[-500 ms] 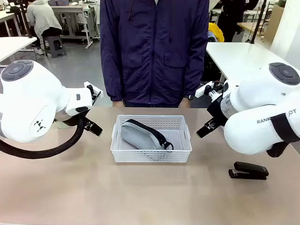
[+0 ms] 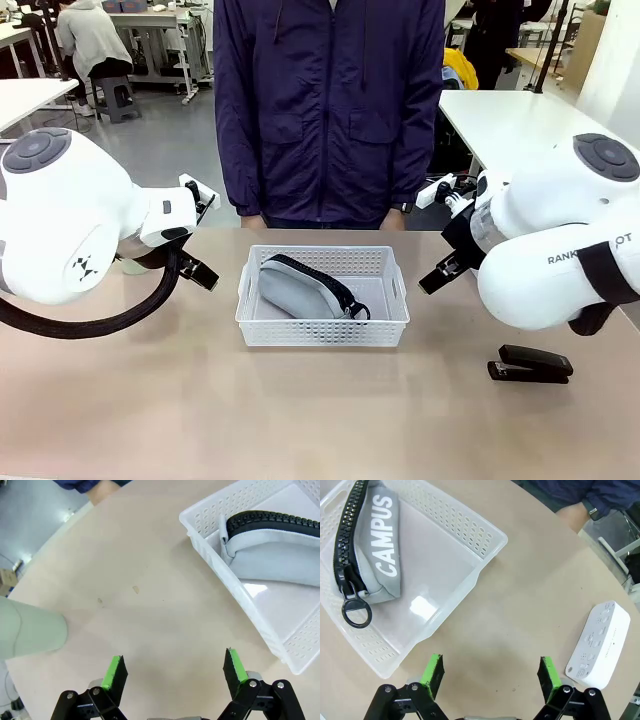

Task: Efficiently arrange items inside the basket to fit them all.
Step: Pick up the Digital clock and place it inside the Organizing basket.

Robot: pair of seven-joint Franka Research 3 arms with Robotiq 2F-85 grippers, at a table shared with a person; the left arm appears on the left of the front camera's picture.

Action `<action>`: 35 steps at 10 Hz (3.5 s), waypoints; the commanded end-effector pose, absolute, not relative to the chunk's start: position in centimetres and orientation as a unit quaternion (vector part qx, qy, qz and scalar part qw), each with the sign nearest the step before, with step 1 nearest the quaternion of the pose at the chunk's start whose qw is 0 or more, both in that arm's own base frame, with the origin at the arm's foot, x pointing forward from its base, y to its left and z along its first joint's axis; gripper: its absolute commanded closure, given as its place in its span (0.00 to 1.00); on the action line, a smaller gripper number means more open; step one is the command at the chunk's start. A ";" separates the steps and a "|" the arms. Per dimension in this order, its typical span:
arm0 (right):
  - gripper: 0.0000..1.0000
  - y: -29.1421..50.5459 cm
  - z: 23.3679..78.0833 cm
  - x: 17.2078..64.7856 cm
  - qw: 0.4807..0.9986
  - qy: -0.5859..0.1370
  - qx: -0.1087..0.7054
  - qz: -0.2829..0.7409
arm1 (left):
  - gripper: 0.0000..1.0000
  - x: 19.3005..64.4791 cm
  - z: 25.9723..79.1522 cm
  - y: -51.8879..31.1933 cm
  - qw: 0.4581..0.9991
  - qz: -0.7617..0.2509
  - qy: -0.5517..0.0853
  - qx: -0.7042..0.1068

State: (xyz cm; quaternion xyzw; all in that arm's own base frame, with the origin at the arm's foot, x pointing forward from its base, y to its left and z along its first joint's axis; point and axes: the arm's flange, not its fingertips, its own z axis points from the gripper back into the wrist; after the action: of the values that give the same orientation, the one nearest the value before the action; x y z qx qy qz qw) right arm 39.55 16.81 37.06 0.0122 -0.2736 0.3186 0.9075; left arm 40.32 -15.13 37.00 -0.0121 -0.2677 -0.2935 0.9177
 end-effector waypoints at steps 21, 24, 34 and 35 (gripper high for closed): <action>0.00 0.4 49.5 31.0 0.916 -0.199 0.324 0.129 | 0.00 29.0 50.6 -4.6 0.909 -0.143 -0.249 -0.302; 0.00 -13.7 51.2 26.6 0.836 -0.270 0.477 0.014 | 0.00 25.6 50.2 6.7 0.839 -0.043 -0.270 -0.470; 0.00 -26.2 45.7 19.8 0.756 -0.312 0.551 -0.166 | 0.00 22.5 44.6 23.3 0.747 0.163 -0.300 -0.570; 0.00 -26.2 45.7 19.8 0.756 -0.312 0.551 -0.166 | 0.00 22.5 44.6 23.3 0.747 0.163 -0.300 -0.570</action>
State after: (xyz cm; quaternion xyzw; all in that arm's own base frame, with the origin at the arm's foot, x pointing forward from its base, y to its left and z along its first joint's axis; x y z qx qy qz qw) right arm 20.14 -26.31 44.83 0.5540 -0.2951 -0.1754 0.7585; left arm 22.93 23.07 44.26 -0.5714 -0.2898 0.1742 0.7478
